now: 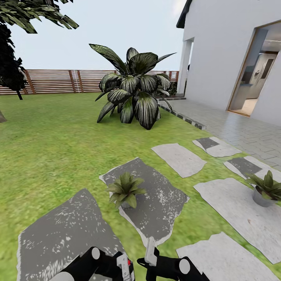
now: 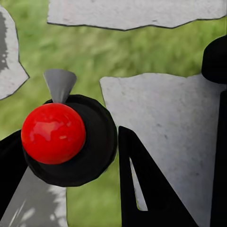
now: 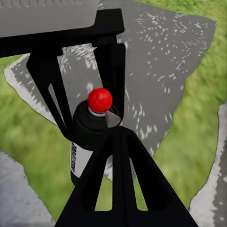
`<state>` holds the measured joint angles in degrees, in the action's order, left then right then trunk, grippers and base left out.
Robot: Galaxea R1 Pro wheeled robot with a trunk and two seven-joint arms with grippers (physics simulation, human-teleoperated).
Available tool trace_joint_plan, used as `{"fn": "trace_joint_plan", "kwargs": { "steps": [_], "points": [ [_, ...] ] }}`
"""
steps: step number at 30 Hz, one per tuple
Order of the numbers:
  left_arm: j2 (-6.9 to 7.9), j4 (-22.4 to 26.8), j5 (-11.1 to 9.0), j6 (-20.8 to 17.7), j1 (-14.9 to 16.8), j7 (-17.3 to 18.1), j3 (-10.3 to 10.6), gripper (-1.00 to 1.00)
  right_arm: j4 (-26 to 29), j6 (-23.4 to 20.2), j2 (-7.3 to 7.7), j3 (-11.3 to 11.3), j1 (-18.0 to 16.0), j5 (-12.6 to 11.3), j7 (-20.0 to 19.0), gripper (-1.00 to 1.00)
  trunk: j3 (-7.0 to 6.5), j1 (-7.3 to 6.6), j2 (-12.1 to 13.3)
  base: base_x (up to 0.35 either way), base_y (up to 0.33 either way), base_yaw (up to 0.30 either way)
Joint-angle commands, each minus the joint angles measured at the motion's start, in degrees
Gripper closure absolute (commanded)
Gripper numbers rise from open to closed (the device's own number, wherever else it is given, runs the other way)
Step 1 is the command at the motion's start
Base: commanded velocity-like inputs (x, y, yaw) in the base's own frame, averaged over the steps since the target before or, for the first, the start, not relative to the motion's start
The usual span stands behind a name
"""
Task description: Pick up the pesticide atomizer in the garden and spray insectifuge to fully cover both potted plants in the garden.
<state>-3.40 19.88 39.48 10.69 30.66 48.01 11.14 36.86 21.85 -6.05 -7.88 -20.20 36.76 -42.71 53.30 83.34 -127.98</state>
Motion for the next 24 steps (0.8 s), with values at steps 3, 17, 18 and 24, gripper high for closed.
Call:
{"fn": "trace_joint_plan", "kwargs": {
  "steps": [3, 17, 18, 24],
  "points": [
    [-0.08, 0.07, 0.46, 0.54, 0.02, 0.12, -0.11, 1.0, 0.05, 0.3, -0.02, 0.06, -0.02, 0.51, 0.0, 1.0, 0.05, -0.01, -0.02, 0.0, 0.0, 0.0],
    [-0.9, 0.07, 0.26, 0.65, 0.02, 0.47, -0.07, 1.0, 0.05, 0.3, -0.02, 0.06, -0.02, 0.51, 0.01, 1.0, 0.05, -0.01, -0.02, 0.0, 0.0, 0.0],
    [-0.91, 0.07, 0.26, 0.65, 0.02, 0.48, -0.07, 1.0, 0.05, 0.3, -0.02, 0.06, -0.02, 0.51, 0.01, 1.0, 0.05, -0.01, -0.02, 0.0, 0.0, 0.0],
    [-0.95, 0.14, 0.19, 0.73, 0.03, 1.06, -0.12, 1.0, 0.05, 0.3, -0.02, 0.05, -0.02, 0.51, 0.06, 1.0, 0.05, -0.01, -0.02, 0.0, 0.0, 0.0]
  ]
}}
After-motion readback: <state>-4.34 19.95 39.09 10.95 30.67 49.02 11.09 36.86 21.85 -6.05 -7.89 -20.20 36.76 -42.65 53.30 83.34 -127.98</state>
